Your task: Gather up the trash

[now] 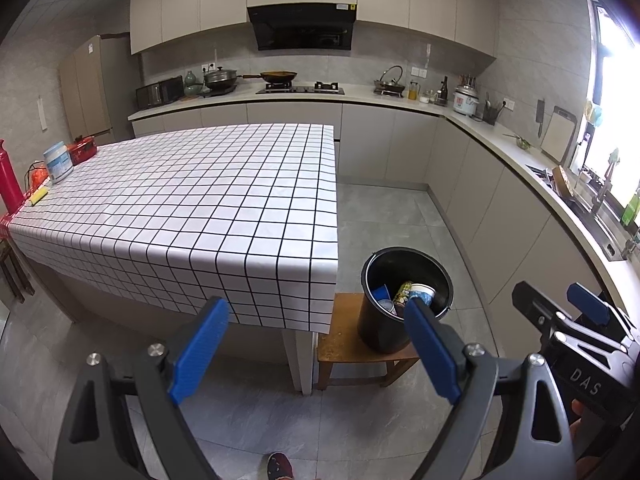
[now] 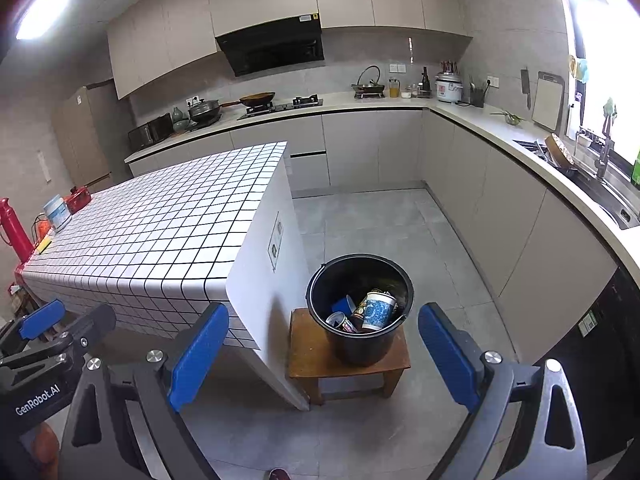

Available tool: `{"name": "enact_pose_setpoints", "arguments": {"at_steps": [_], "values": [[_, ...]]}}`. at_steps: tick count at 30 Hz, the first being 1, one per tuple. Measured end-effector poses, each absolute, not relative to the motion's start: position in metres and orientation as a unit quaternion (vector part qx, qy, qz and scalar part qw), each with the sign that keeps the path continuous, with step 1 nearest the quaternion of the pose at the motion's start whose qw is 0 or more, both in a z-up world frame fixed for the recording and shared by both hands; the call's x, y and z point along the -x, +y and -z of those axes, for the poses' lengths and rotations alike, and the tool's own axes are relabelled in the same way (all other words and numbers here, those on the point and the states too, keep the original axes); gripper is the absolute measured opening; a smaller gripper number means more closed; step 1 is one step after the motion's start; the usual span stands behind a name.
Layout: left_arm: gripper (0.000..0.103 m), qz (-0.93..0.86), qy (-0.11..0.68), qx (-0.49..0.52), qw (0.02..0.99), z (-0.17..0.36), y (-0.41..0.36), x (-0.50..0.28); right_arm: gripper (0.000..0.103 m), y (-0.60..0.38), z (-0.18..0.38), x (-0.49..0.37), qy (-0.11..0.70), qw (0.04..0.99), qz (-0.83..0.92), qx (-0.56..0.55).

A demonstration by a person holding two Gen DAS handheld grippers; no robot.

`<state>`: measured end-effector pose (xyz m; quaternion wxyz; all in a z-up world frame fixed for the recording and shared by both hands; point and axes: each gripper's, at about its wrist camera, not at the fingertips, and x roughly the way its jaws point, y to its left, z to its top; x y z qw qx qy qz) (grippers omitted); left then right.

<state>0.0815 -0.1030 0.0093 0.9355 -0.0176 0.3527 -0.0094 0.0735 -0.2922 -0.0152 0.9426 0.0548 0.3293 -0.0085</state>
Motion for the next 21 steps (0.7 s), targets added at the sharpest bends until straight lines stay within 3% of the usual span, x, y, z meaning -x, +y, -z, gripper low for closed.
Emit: {"name": "enact_pose_setpoints", "arguments": {"at_steps": [21], "values": [[0.091,0.045,0.340,0.034,0.939,-0.0063,-0.1063,-0.0864,0.097,-0.2948,0.0181,-0.0778,0.329,0.942,0.015,-0.058]]}}
